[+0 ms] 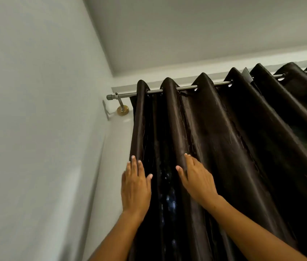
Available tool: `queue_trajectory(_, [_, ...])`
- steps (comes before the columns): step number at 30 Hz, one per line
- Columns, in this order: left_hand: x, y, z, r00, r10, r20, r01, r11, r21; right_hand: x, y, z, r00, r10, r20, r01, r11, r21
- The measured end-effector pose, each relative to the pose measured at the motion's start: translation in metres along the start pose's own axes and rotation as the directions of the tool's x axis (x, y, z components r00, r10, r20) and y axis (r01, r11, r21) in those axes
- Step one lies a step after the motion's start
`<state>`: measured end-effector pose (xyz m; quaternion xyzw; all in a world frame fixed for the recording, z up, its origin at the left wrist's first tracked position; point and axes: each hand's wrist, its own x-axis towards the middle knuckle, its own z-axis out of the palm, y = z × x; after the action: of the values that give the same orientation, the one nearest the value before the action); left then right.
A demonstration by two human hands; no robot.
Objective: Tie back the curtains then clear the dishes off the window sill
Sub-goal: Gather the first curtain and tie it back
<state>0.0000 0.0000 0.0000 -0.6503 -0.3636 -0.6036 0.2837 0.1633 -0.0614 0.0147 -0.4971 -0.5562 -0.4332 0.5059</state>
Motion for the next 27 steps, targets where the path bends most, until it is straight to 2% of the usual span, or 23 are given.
queue_trajectory(1, [0.007,-0.003,0.004,0.999,-0.04,-0.008,0.04,0.999,0.023,0.005,0.004,0.005,1.0,0.021,0.008,-0.021,1.0,0.005])
queue_trajectory(6, [0.04,-0.016,0.023,0.963,-0.269,0.007,0.268,0.958,-0.106,0.021,0.01,0.025,0.987,0.101,0.126,-0.095,0.994,-0.055])
queue_trajectory(8, [0.047,-0.02,0.03,0.957,-0.289,-0.018,0.282,0.945,-0.162,0.023,0.013,0.033,0.979,0.124,0.159,-0.113,0.991,-0.078])
queue_trajectory(12, [0.058,-0.027,0.045,0.931,-0.347,-0.11,0.291,0.891,-0.348,0.021,0.016,0.05,0.987,0.11,0.116,-0.097,0.99,-0.107])
queue_trajectory(15, [0.063,-0.016,0.053,0.959,-0.266,-0.103,0.174,0.834,-0.524,0.022,0.015,0.056,0.982,0.115,0.152,-0.116,0.993,-0.005])
queue_trajectory(17, [0.069,-0.006,0.055,0.977,-0.202,-0.073,0.123,0.804,-0.582,0.027,0.011,0.059,0.976,0.094,0.199,-0.106,0.993,0.051])
queue_trajectory(21, [0.077,0.019,0.049,0.979,-0.205,0.009,0.164,0.757,-0.633,0.04,0.001,0.058,0.951,-0.014,0.309,-0.031,0.989,0.141])
queue_trajectory(25, [0.082,0.039,0.044,0.978,-0.205,0.039,0.19,0.792,-0.58,0.048,-0.001,0.045,0.869,-0.109,0.483,-0.008,0.972,0.234])
queue_trajectory(27, [0.086,0.042,0.049,0.978,-0.205,0.045,0.198,0.828,-0.524,0.047,0.006,0.031,0.855,-0.125,0.504,0.013,0.975,0.22])
